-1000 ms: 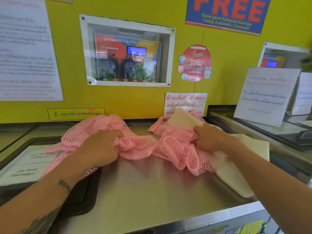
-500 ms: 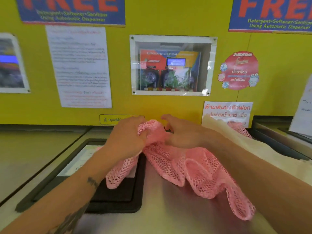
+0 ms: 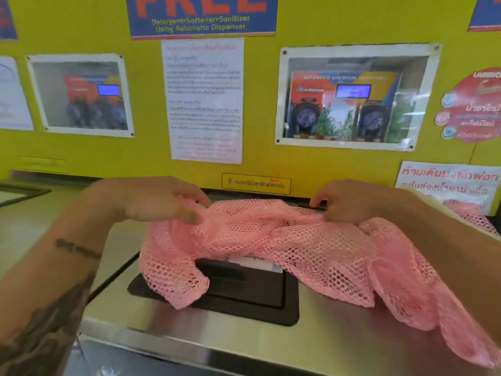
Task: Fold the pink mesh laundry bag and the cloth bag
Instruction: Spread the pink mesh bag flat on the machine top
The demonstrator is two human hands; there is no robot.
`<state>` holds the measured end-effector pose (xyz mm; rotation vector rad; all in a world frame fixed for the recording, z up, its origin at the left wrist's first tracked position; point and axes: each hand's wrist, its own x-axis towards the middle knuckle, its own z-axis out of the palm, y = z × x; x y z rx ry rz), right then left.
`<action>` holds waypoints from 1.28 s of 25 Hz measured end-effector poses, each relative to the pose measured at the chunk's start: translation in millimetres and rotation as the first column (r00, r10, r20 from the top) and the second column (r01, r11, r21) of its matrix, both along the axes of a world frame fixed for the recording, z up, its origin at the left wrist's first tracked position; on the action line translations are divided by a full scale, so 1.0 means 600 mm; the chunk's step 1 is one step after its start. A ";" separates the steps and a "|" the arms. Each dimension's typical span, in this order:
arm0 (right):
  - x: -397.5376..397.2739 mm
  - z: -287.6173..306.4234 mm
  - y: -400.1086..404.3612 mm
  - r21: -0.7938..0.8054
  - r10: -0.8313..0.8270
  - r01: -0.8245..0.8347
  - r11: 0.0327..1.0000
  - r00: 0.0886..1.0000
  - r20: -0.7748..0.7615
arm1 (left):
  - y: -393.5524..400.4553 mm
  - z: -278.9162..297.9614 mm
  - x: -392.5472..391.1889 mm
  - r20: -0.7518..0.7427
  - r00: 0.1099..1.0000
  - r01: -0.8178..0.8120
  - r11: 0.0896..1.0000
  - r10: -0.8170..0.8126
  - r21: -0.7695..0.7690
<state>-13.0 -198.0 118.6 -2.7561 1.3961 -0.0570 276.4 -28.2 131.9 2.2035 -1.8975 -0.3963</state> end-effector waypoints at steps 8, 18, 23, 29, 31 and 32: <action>0.077 -0.083 0.046 0.160 0.160 -0.134 0.978 0.974 -0.163 | -0.095 -0.100 -0.083 0.171 0.984 0.061 0.998 -0.055 -0.034; -0.001 -0.016 0.004 -0.059 -0.126 0.126 0.990 0.992 0.007 | -0.114 -0.092 0.064 0.534 0.820 0.041 0.909 0.206 -0.415; 0.075 -0.056 0.095 0.098 0.186 -0.188 0.977 0.982 0.034 | -0.051 -0.093 0.000 0.206 0.972 0.124 0.992 -0.114 -0.038; 0.097 -0.066 0.083 0.044 0.156 -0.154 0.987 0.986 -0.056 | -0.034 -0.098 0.045 0.154 0.980 0.119 0.992 -0.126 0.053; 0.084 -0.037 0.073 -0.019 0.170 -0.169 0.985 0.982 0.082 | -0.018 -0.083 0.066 0.061 0.992 0.115 0.993 -0.113 -0.029; 0.071 -0.012 0.073 0.024 0.170 -0.178 0.984 0.967 0.190 | -0.006 -0.066 0.078 -0.012 0.994 0.106 0.991 -0.107 -0.080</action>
